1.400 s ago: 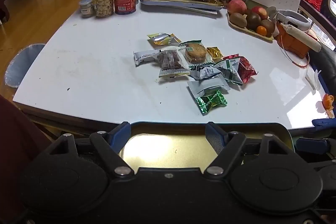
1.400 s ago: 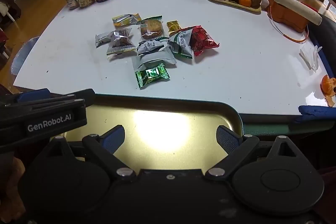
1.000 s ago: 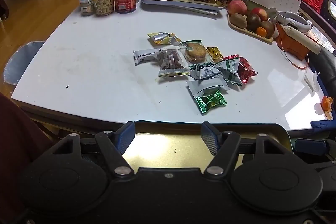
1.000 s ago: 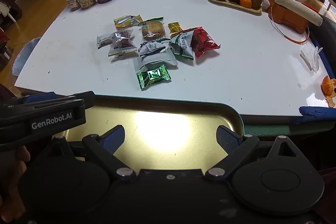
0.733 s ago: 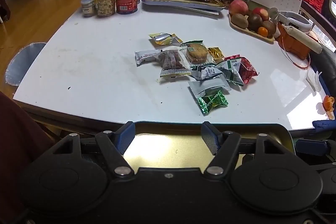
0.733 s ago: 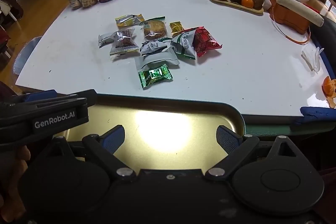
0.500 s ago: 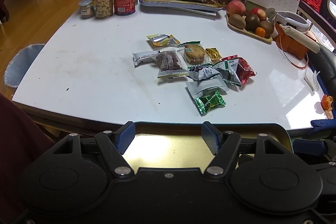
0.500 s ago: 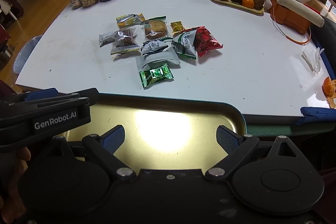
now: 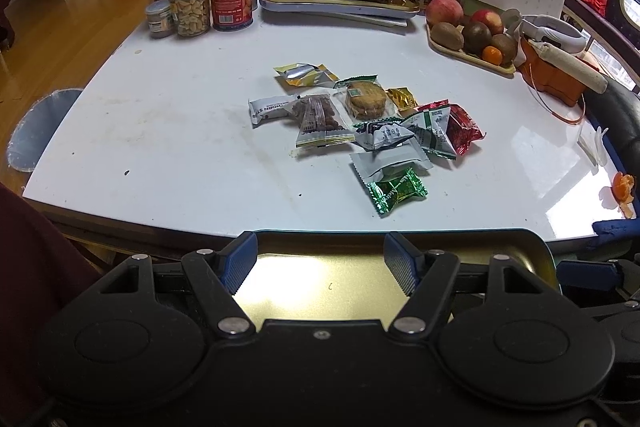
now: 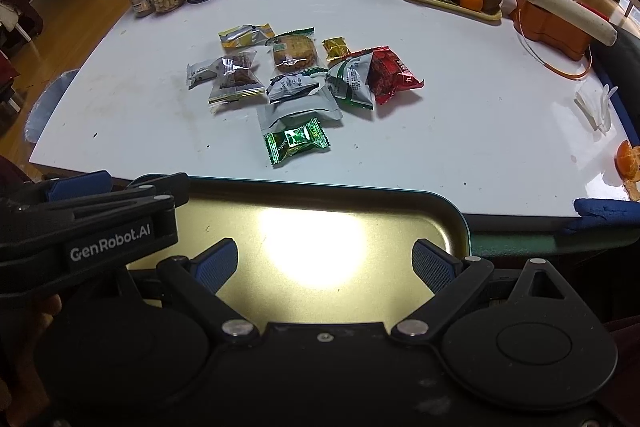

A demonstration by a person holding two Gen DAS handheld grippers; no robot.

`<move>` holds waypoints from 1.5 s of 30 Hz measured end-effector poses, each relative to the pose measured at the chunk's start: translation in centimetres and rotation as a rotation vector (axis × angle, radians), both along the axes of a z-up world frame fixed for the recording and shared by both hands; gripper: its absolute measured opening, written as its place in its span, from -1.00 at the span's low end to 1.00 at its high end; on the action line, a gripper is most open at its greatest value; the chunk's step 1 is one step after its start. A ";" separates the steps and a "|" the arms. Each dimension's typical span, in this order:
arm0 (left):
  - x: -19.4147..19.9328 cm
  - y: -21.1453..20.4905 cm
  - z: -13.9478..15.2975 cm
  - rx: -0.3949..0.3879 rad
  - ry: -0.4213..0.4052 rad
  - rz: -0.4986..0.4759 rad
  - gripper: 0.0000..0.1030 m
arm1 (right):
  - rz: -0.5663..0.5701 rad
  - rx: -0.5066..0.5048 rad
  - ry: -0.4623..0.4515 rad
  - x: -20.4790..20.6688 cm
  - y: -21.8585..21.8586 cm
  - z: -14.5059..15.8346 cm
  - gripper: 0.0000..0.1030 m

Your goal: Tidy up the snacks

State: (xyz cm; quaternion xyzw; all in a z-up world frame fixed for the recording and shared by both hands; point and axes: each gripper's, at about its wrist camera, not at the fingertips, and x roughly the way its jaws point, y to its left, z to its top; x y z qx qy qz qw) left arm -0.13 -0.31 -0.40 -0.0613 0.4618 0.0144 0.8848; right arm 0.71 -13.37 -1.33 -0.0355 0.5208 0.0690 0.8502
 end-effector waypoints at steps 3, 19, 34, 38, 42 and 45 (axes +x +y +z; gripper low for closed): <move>0.0 0.0 0.0 -0.002 0.004 -0.004 0.38 | 0.004 0.001 0.002 -0.1 0.0 0.0 0.93; 0.1 0.1 0.1 -0.002 0.005 -0.005 0.38 | -0.007 0.014 0.013 0.0 -0.2 -0.2 0.93; 0.2 0.0 0.0 -0.010 0.007 -0.001 0.38 | 0.001 0.015 0.011 0.1 0.0 -0.2 0.93; 0.2 0.0 0.0 -0.018 0.011 -0.004 0.38 | 0.008 0.014 0.011 0.0 0.0 -0.2 0.93; 0.3 0.0 0.0 -0.014 0.015 -0.005 0.38 | 0.015 0.015 0.012 -0.1 0.1 -0.1 0.93; 0.3 0.0 0.0 -0.017 0.016 -0.004 0.38 | 0.021 0.014 0.009 -0.2 0.3 0.0 0.93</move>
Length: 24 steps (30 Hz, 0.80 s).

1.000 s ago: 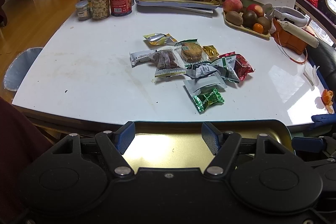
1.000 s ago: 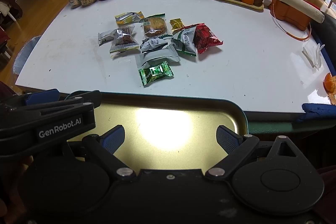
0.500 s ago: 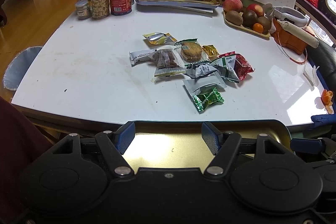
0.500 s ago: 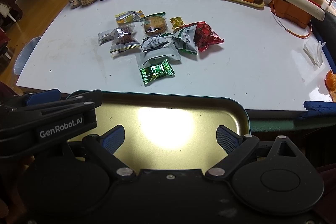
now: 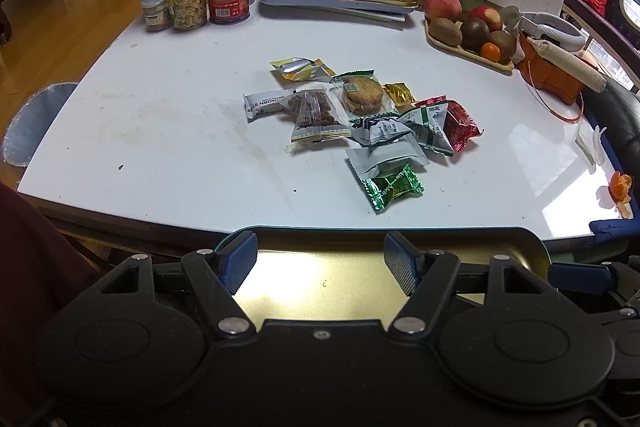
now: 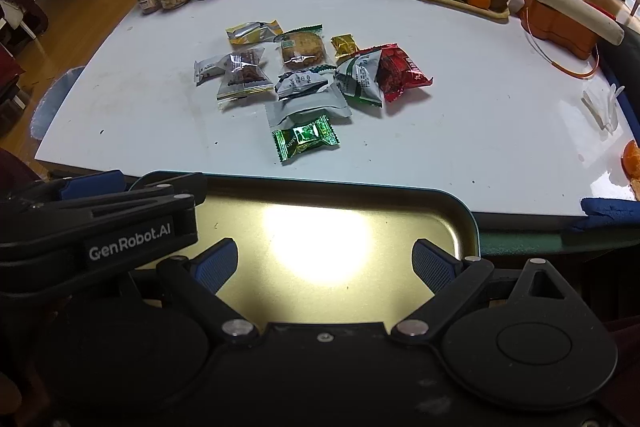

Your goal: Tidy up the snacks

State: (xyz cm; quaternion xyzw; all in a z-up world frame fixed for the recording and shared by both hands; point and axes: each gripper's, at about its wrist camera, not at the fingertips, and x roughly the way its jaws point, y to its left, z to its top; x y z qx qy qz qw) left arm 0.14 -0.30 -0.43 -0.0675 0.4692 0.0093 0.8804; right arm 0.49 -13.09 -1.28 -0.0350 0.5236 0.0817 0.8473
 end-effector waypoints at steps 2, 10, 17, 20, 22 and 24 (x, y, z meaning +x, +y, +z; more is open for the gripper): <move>0.0 0.0 0.0 0.001 0.000 0.002 0.38 | 0.003 -0.004 0.001 0.0 0.1 0.0 0.93; 0.1 0.1 0.0 0.001 0.005 0.002 0.38 | 0.000 0.005 0.002 0.0 -0.1 0.0 0.93; 0.3 0.7 -0.1 -0.025 0.006 0.015 0.38 | 0.037 0.016 -0.046 0.2 -0.3 0.7 0.93; 0.6 1.3 -0.2 -0.047 0.012 0.026 0.38 | 0.057 0.017 -0.064 0.5 -0.5 1.1 0.93; 0.7 1.6 -0.2 -0.061 0.016 0.034 0.38 | 0.059 0.021 -0.055 1.0 -0.8 1.2 0.93; 0.9 1.9 -0.2 -0.062 0.016 0.039 0.38 | 0.054 0.008 -0.051 1.5 -1.1 1.1 0.93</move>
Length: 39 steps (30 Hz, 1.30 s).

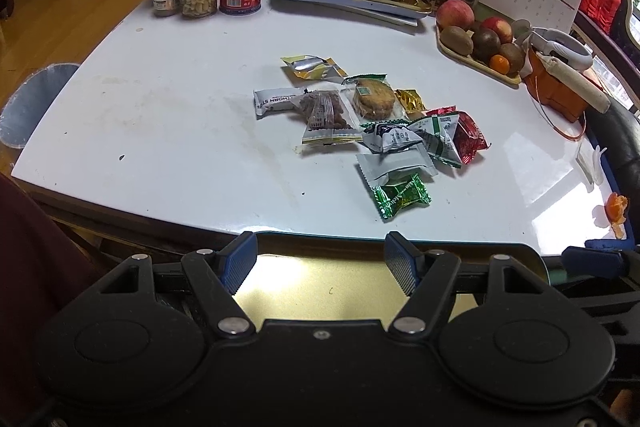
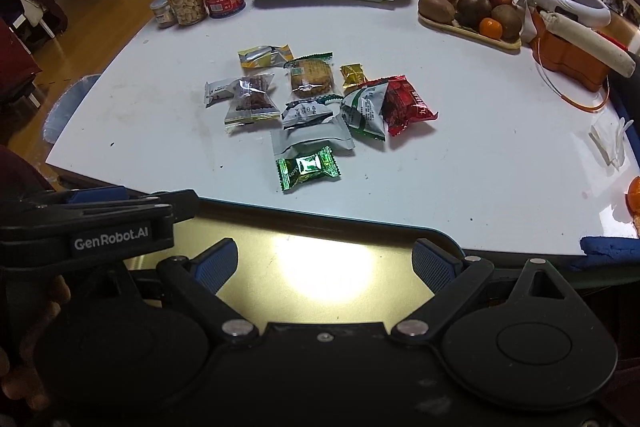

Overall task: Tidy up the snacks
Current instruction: 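Move the right gripper to the red strawberry candy bag and close on it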

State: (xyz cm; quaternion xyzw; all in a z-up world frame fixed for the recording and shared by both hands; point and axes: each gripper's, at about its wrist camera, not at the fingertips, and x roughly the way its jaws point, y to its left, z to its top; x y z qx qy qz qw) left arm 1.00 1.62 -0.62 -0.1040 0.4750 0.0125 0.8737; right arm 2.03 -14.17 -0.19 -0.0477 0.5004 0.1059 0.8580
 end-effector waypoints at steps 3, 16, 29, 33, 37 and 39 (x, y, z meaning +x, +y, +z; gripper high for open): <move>0.4 0.4 -0.2 0.016 0.017 0.005 0.38 | -0.031 0.026 0.002 0.9 -1.0 0.1 0.92; 5.2 3.6 0.7 0.090 0.046 -0.035 0.38 | -0.131 0.118 0.046 6.1 -4.7 -0.3 0.93; 12.4 6.9 -0.8 0.122 0.058 -0.032 0.38 | -0.134 0.169 0.115 10.1 -3.7 -1.9 0.92; 12.8 6.9 -2.1 0.106 0.104 -0.006 0.38 | -0.078 0.187 0.133 10.2 -2.0 -2.8 0.92; 12.9 6.4 -2.4 0.127 0.121 -0.008 0.38 | -0.052 0.191 0.162 10.7 -0.8 -3.9 0.91; 12.9 6.5 -2.1 0.128 0.112 -0.005 0.38 | -0.076 0.241 0.205 11.4 -1.0 -4.6 0.90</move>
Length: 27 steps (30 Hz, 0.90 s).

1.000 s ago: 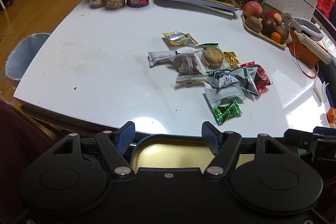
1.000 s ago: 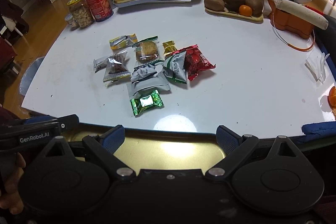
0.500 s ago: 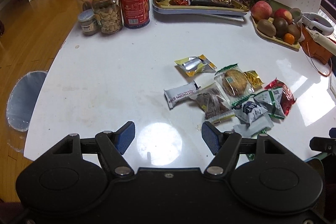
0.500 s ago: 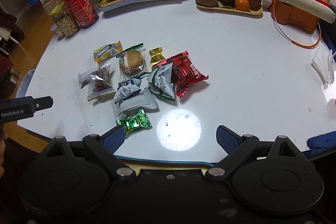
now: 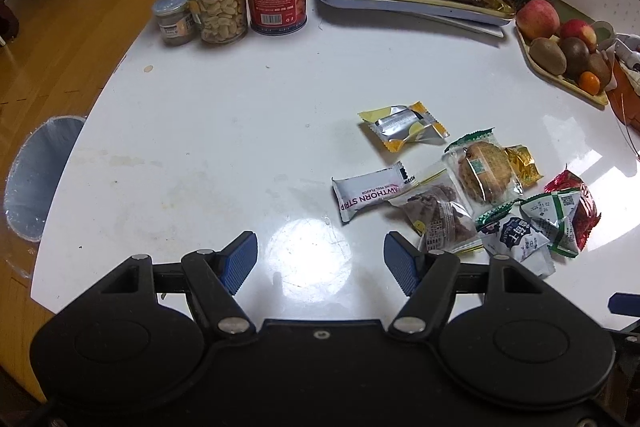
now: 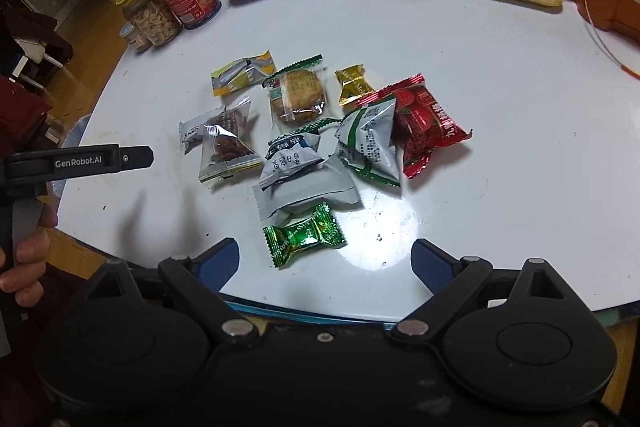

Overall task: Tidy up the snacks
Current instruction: 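Move the right gripper to the red strawberry candy bag and close on it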

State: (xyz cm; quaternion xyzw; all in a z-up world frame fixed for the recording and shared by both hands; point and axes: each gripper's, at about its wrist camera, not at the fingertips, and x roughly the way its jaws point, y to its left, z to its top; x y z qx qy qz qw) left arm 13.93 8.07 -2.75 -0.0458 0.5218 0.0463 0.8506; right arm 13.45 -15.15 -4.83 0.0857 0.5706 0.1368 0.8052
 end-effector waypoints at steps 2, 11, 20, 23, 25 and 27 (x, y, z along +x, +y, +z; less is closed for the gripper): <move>0.1 0.4 0.3 -0.020 -0.009 0.012 0.38 | -0.074 0.019 0.073 1.0 -0.6 -0.8 0.91; 0.4 2.1 0.7 -0.103 -0.005 0.082 0.38 | -0.308 0.119 0.147 5.3 -3.1 -0.6 0.89; 0.7 2.4 0.0 -0.116 0.034 0.096 0.38 | -0.127 -0.097 -0.007 9.8 -1.6 0.3 0.60; 0.8 2.0 -0.1 -0.108 0.038 0.080 0.38 | -0.118 -0.110 0.026 11.1 -2.0 -0.8 0.43; 0.7 1.6 -0.1 -0.098 0.039 0.064 0.38 | -0.116 -0.125 0.016 11.7 -2.1 -1.5 0.43; 0.8 1.2 -0.1 -0.089 0.040 0.046 0.38 | -0.115 -0.141 0.011 12.3 -2.2 -1.8 0.43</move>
